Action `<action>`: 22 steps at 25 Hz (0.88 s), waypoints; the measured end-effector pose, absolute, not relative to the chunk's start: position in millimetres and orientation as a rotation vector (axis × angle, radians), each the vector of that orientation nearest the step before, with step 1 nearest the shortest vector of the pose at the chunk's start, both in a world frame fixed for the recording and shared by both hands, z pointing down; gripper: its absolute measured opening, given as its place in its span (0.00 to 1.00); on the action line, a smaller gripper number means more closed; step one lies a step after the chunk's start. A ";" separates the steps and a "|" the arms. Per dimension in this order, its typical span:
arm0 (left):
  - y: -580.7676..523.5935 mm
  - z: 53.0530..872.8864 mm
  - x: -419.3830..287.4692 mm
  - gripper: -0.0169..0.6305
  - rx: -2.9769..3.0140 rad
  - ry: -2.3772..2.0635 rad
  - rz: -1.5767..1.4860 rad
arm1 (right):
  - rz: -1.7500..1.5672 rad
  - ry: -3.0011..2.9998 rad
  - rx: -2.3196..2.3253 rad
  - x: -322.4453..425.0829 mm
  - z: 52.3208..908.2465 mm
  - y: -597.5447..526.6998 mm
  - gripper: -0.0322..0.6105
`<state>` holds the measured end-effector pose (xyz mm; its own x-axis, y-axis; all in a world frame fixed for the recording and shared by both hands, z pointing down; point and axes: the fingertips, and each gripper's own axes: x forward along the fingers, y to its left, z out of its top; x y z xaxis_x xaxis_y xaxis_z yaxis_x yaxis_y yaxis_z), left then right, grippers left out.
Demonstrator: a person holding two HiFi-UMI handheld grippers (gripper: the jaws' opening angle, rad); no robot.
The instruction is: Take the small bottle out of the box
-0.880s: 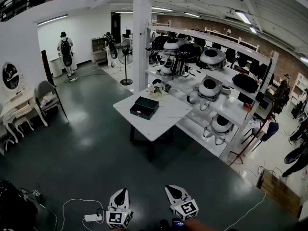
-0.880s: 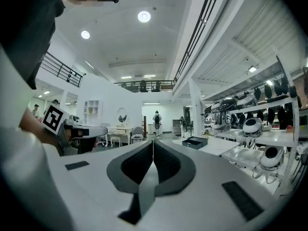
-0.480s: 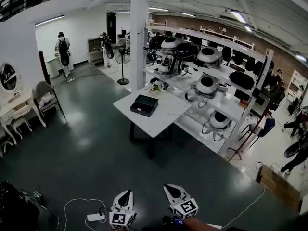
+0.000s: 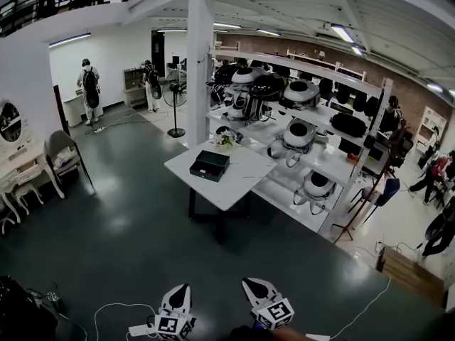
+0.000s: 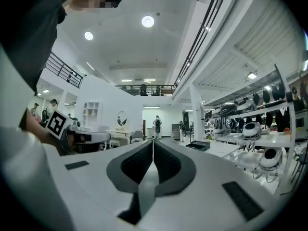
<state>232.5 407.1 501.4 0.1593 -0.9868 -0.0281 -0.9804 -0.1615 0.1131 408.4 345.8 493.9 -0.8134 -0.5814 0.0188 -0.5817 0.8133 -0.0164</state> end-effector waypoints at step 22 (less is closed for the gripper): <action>258.0 481.3 180.9 0.05 2.386 -1.918 -0.131 | 0.156 -3.062 0.919 346.7 487.6 193.3 0.10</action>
